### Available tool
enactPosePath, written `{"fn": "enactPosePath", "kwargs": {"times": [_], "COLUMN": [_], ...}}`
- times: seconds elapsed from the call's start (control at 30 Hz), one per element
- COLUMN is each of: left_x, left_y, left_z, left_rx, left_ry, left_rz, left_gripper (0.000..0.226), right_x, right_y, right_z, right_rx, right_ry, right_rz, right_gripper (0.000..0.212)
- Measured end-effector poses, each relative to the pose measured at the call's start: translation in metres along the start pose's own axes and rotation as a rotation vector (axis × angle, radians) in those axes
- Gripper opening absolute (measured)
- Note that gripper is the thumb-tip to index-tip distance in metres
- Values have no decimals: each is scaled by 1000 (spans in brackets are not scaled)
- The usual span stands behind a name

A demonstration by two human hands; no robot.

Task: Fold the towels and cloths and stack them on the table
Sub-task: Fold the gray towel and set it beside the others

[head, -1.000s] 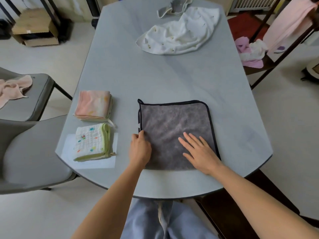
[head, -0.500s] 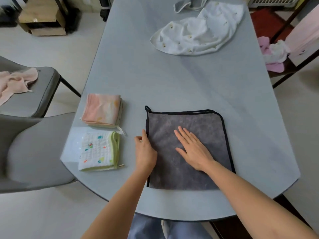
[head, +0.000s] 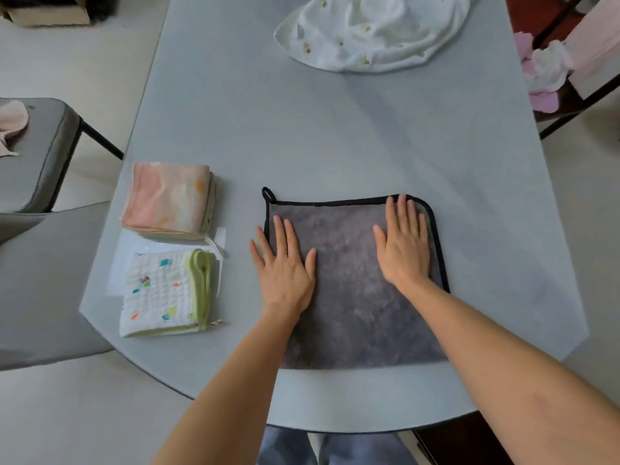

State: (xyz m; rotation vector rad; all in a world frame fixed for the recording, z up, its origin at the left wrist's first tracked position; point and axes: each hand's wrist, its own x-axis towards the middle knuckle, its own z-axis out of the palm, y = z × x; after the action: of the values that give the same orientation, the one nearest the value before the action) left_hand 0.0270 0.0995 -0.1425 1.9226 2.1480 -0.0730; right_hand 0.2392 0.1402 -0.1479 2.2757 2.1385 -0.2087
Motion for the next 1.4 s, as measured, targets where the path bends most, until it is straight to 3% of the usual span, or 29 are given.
{"fn": "enactPosePath", "kwargs": {"times": [0.07,0.17,0.2,0.27,0.37,0.4,0.47,0.57,0.63,0.73,0.87,1.07,1.17,1.27,1.33,1.4], "left_x": [-1,-16,-18,-15,-7,-12,-34,-89,-119,-145,-149,-157,-149,-143,-139,-132], "left_y": [12,15,12,5,-3,-6,-8,-5,-3,-3,11,42,28,11,7,4], "left_z": [-2,9,11,13,8,7,4,13,19,21,12,6,6,-3,-14,-26], "left_rx": [-32,13,23,11,7,7,15,119,203,253,286,221,250,262,199,174], "left_ry": [46,99,97,80,-23,-28,16,-22,-115,-206,-266,-250,-154,-216,-234,-299], "left_rz": [37,311,323,197,-71,-84,144,735,851,694,584,350,385,486,558,602], "left_gripper": [74,65,65,68,76,78,77,75,77,77,73,81,71,58,42,35], "right_x": [-10,-59,-68,-65,-56,-62,-87,-133,-150,-162,-162,-159,-150,-146,-147,-150], "right_y": [0,-10,-7,9,47,55,58,59,62,59,50,32,31,36,37,37], "right_z": [0,12,14,15,11,10,7,0,-7,-12,-16,-25,-49,-74,-84,-83], "right_rx": [33,43,25,0,-21,-15,-18,-110,-173,-180,-162,-61,-48,-51,-78,-128], "right_ry": [31,-18,-48,-41,-55,-74,-91,-144,-213,-246,-126,-172,-452,-627,-612,-547], "right_rz": [-23,-336,-380,-288,12,32,-129,-646,-800,-755,-660,-538,-482,-442,-496,-574], "right_gripper": [67,63,62,62,68,70,71,69,73,67,55,55,66,66,59,65]}}
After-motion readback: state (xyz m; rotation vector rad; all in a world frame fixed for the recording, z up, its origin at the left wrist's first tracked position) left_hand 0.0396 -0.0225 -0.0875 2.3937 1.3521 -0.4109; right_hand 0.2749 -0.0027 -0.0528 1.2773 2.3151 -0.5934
